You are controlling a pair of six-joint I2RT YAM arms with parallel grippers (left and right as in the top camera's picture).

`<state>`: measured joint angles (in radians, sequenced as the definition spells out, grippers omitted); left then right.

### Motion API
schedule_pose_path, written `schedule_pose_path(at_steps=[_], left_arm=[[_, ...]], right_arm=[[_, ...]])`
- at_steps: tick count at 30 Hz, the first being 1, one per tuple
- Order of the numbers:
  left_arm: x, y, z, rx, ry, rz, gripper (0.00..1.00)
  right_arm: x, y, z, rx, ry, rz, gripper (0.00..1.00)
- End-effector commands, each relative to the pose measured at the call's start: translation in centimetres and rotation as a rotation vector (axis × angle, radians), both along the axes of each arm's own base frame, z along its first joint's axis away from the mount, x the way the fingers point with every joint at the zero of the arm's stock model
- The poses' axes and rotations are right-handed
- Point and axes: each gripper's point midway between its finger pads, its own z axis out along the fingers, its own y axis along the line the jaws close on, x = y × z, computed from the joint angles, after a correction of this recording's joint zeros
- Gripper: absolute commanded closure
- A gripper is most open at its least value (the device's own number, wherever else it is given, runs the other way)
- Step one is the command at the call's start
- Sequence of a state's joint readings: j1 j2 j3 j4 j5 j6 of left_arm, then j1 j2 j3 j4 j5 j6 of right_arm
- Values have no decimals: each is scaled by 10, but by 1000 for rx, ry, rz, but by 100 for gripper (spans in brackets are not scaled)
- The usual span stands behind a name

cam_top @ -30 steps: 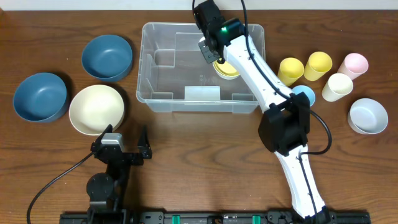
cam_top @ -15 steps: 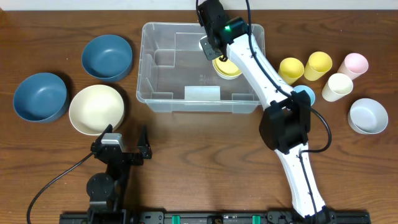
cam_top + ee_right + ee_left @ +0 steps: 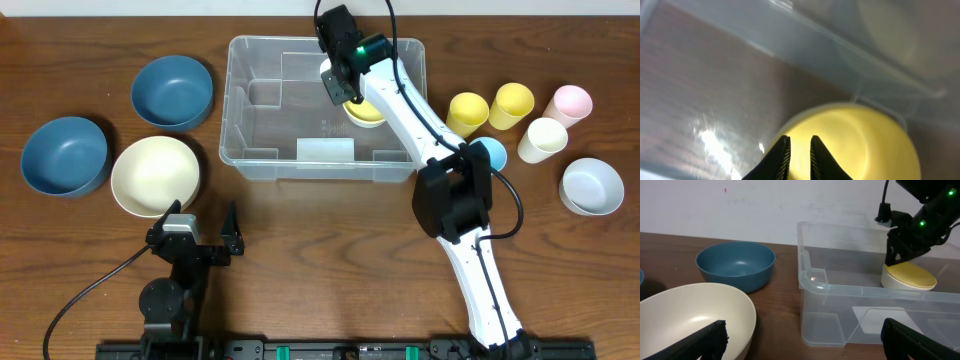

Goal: Pack container
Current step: 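Press the yellow bowl down into the white bowl, then release, then move the right gripper to the light-grey bowl and grasp its rim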

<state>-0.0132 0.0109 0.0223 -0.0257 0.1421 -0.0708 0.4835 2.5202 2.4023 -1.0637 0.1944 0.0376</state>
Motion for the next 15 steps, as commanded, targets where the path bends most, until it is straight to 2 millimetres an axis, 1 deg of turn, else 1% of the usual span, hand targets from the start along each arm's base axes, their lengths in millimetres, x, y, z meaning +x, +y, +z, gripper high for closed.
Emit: schedule_pose_path(at_steps=[1,2,3,4,5,6,8,10,13,15], left_arm=[[-1,0,-16,12,45,-3,2],[-1,0,-16,13,45,-3,2],[-1,0,-16,12,45,-3,2],[-1,0,-16,13,45,-3,2],[-1,0,-16,12,45,-3,2],[-1,0,-16,13,45,-3,2],[-1,0,-16,13,45,-3,2],[-1,0,-16,13,45,-3,2],[-1,0,-16,13,45,-3,2],[-1,0,-16,13,45,-3,2]], right_arm=[[4,3,37,30,-47,-7,79],[2,3,49,33,-54,-6,75],[0,2,65,39,-64,-5,68],[-3,0,78,43,-71,-6,59],[-8,-3,95,47,-81,-6,51],[-12,-5,107,50,-87,-7,43],[-22,-16,134,57,-97,-22,33],[-30,-32,153,73,-100,-79,28],[-41,-62,171,87,-86,-169,22],[-50,-91,182,99,-68,-263,22]])
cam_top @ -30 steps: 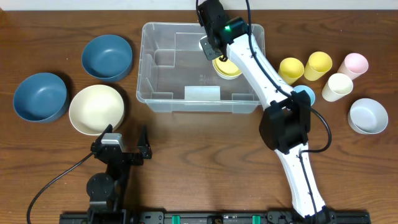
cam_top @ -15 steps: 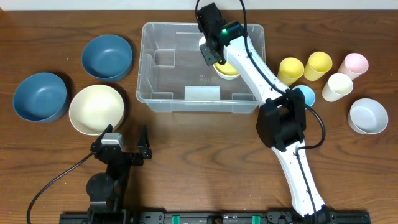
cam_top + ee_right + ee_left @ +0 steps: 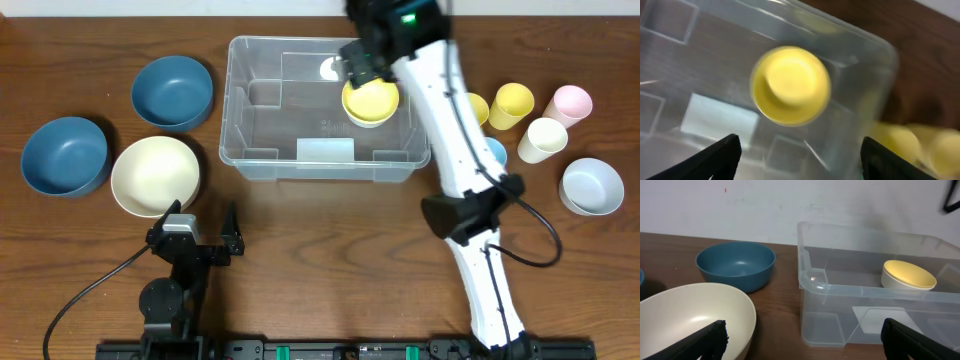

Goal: Pack container
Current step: 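Move the right gripper to the light-grey bowl and grasp its rim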

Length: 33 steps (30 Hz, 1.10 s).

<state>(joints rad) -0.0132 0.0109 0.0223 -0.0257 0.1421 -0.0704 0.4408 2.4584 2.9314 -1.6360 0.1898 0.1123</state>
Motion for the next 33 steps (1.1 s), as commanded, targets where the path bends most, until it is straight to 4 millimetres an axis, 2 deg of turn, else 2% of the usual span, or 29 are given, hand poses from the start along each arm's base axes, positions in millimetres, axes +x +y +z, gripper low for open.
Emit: schedule_pose_path(at_steps=[1,5,9,13,16,21,25,29,33], left_arm=[[-1,0,-16,12,45,-3,2],[-1,0,-16,12,45,-3,2],[-1,0,-16,12,45,-3,2],[-1,0,-16,12,45,-3,2],[-1,0,-16,12,45,-3,2],[-1,0,-16,12,45,-3,2],[-1,0,-16,12,45,-3,2],[-1,0,-16,12,45,-3,2],[-1,0,-16,12,45,-3,2]], right_arm=[[-2,-54,37,56,-53,-202,22],[-6,-89,66,162,-86,-328,25],[-22,-120,102,255,-132,-420,27],[-52,-161,123,234,-144,-501,28],[-85,-199,122,183,-113,-608,28],[-143,-261,91,115,11,-840,27],[-185,-311,43,54,167,-1047,28],[-204,-342,-8,38,287,-1133,28],[-210,-351,-56,102,348,-1162,28]])
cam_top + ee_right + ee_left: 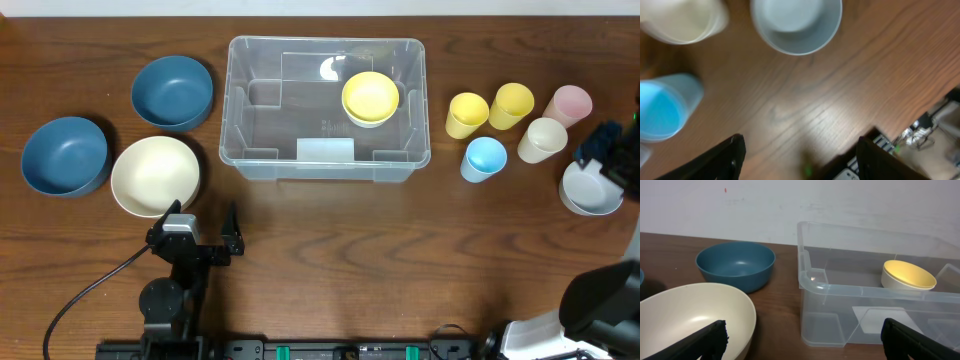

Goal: Pack container
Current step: 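Move the right gripper to the light-grey bowl and grasp its rim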

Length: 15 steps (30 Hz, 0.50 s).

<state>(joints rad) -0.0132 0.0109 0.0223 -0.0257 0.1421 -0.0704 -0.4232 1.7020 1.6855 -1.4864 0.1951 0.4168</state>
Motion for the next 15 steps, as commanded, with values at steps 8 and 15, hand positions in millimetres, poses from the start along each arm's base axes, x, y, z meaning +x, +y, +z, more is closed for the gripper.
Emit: schedule_pose_path(at_steps=[8,15], left_arm=[[-1,0,-16,12,45,-3,2],[-1,0,-16,12,45,-3,2]], right_arm=[[18,-2,-75,112,-96,80,26],[48,-8,-85,46,-189,203,25]])
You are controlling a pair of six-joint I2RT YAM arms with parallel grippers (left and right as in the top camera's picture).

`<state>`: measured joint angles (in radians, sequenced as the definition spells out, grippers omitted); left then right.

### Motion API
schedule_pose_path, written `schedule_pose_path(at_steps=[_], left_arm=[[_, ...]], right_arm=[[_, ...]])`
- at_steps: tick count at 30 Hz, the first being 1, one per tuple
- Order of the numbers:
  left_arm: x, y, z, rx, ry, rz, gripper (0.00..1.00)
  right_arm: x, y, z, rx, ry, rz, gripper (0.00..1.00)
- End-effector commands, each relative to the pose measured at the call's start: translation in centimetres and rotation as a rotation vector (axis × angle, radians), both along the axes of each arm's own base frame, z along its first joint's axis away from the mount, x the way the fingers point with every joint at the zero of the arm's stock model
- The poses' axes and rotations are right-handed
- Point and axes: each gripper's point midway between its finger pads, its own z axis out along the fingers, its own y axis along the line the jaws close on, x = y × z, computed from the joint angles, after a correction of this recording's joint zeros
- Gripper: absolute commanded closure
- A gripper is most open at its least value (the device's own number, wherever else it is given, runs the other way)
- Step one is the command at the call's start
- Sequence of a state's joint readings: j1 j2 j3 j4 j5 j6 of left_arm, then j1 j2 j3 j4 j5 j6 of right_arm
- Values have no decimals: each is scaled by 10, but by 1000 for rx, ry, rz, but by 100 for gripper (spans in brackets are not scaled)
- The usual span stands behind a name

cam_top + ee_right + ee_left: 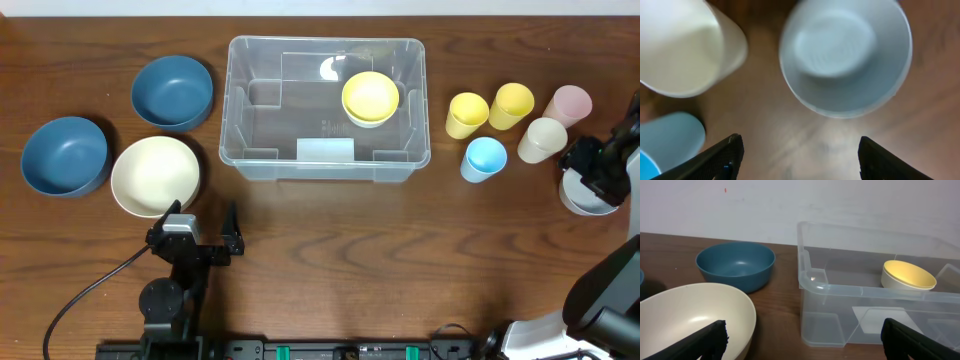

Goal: Pack container
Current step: 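Move the right gripper to the light-grey bowl and grasp its rim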

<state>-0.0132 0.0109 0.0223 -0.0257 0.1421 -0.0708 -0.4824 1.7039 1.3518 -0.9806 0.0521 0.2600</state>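
The clear plastic container [325, 150] stands at the middle back with a yellow bowl [370, 98] inside it, right of centre; the left wrist view also shows this yellow bowl [908, 275]. My right gripper [592, 166] hangs open over a pale blue bowl [846, 62] at the far right, nothing between its fingers [727, 152]. My left gripper [196, 234] rests open near the front left, facing the container [865, 290].
Two dark blue bowls [172, 90] [64, 155] and a cream bowl [155, 175] sit left of the container. To its right stand two yellow cups [467, 113] [511, 104], a pink cup [570, 102], a cream cup [543, 138] and a blue cup [485, 157].
My right gripper, still open, has come closer to the pale blue bowl, which now looks larger in the right wrist view. The left arm has not moved.
My right gripper was shut on the yellow bowl's rim inside the container. Then it was open and high above the container, the bowl left inside. Then it was at the far right over the pale blue bowl, and now it is closer to that bowl.
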Motion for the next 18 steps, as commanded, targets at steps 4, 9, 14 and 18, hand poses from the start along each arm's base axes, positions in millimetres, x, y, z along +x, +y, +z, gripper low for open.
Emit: schedule_pose_path(at_steps=[4,9,14,18], left_arm=[[-1,0,-16,12,45,-3,2],[-1,0,-16,13,45,-3,2],[-1,0,-16,13,45,-3,2],[-1,0,-16,13,45,-3,2]], right_arm=[[15,3,-5,-32,-41,113,25],[18,1,-15,-27,-24,126,26],[12,4,-44,20,56,127,28],[6,8,-72,69,132,128,30]])
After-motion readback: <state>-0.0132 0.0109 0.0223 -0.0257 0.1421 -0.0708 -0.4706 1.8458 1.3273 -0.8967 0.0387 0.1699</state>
